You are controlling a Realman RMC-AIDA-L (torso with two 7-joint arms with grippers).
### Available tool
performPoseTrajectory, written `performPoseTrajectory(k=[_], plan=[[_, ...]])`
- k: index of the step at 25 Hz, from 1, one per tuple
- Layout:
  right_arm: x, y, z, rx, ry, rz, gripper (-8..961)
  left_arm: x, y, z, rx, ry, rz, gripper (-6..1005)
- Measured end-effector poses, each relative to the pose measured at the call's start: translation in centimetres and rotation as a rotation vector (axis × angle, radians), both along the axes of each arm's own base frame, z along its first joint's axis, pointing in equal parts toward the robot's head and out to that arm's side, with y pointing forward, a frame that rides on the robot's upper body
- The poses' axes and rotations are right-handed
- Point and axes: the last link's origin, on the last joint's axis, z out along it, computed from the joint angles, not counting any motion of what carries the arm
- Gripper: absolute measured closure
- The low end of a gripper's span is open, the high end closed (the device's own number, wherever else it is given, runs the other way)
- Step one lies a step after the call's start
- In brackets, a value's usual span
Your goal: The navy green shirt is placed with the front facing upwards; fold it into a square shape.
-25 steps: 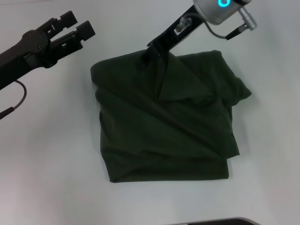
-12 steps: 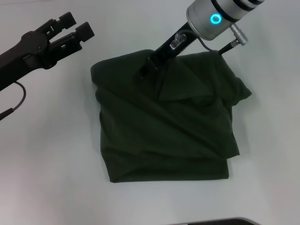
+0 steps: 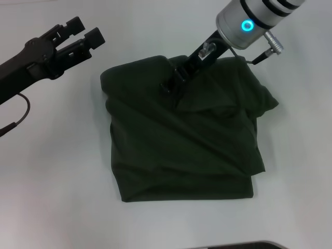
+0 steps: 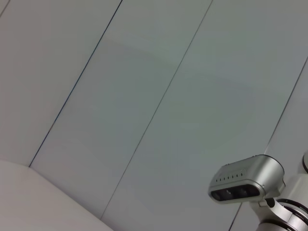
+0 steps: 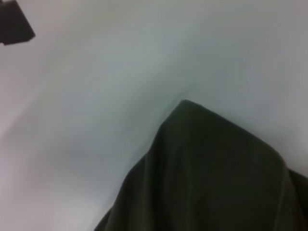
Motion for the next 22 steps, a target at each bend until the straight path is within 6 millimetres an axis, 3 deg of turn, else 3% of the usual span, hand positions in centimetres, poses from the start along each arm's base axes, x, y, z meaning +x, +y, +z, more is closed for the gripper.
performPoseTrajectory(k=[12,16,22], plan=[[3.9,-0.8,3.4,0.084,0.048,-0.111,435,0.1,0.0,0.0,-0.005,-0.005,-0.001,81],[5.9,-0.7,5.1,0.146,0.072,-0.160,435,0.1,0.0,0.0,-0.005,-0.005,-0.003,81],[7.2,-0.1,8.1,0.265,0.135,-0.167,434,0.2,0.0,0.0,-0.009,-0.004,-0.005,81]])
